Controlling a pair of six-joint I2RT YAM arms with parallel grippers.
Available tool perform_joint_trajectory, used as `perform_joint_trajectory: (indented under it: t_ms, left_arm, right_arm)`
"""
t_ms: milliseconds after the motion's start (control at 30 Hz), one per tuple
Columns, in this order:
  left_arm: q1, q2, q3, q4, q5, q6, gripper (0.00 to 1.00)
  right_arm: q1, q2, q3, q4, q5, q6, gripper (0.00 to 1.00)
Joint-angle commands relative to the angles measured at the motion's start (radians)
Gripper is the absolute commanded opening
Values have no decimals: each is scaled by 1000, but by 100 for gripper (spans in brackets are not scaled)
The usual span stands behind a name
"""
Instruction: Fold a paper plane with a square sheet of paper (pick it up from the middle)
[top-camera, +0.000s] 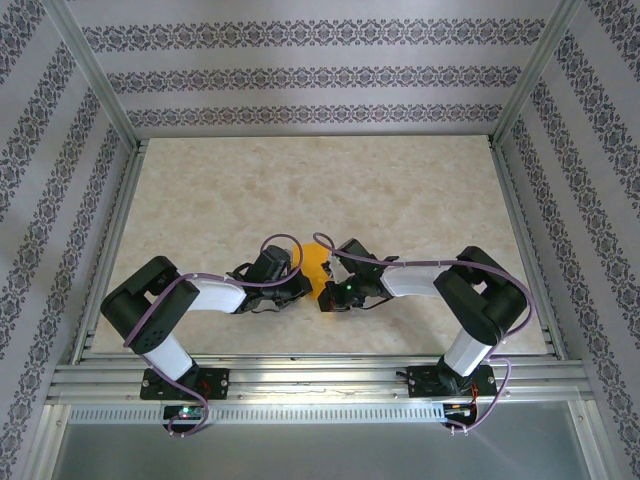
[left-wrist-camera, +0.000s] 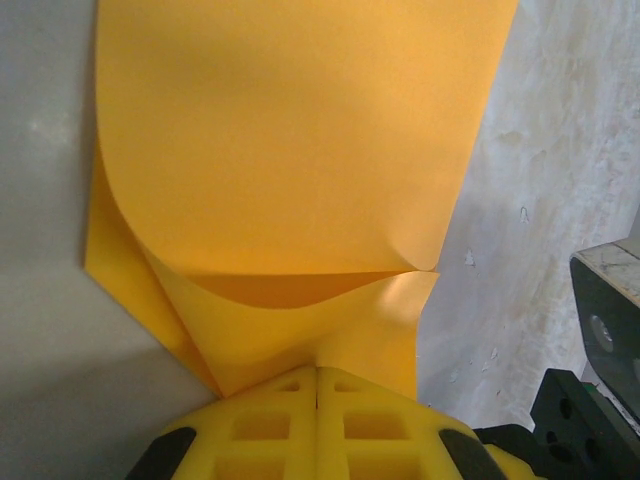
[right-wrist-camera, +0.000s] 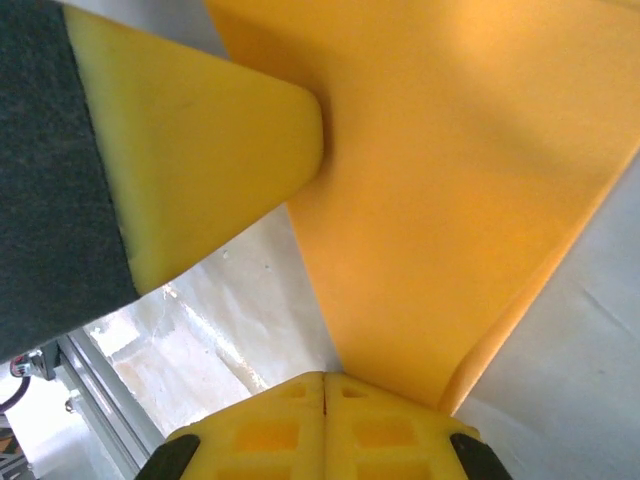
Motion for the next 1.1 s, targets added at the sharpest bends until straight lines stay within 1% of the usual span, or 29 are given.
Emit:
perform_joint_trajectory:
  t_ms: [0,133,267,467,633,800,900,967,1067]
  left_arm:
    - [-7,27,15,-78,-16,32,0]
    - [-5,26,13,-80,-16,33,0]
    - [0,23,8,-79,-15,33,0]
    - [10,21,-14,-72,-20,26,0]
    - [12,28,-15,-63,-20,25,0]
    - [12,21,-21,-53,-21,19,0]
    - [12,16,-18,-54,-18,23,0]
    - [12,15,-17,-53,-15,24,0]
    - [12,18,-15,-45,-10,24,0]
  right_arm:
    - [-7,11,-25,36,-22,25,4]
    - [-12,16,-41,47,-24,33,5]
    - [-26,8,-88,97,-53,66,5]
    - [-22,-13,-144,129,-82,92,7]
    - [-26,-72,-174,83,-62,79,8]
    - [-24,-180,-147,-63,-26,25,7]
    - [-24,-248,-111,-87,1,34,5]
    - [-25,-247,-80,-72,-10,46,4]
    - [-32,-172,-4,-73,-47,53,3]
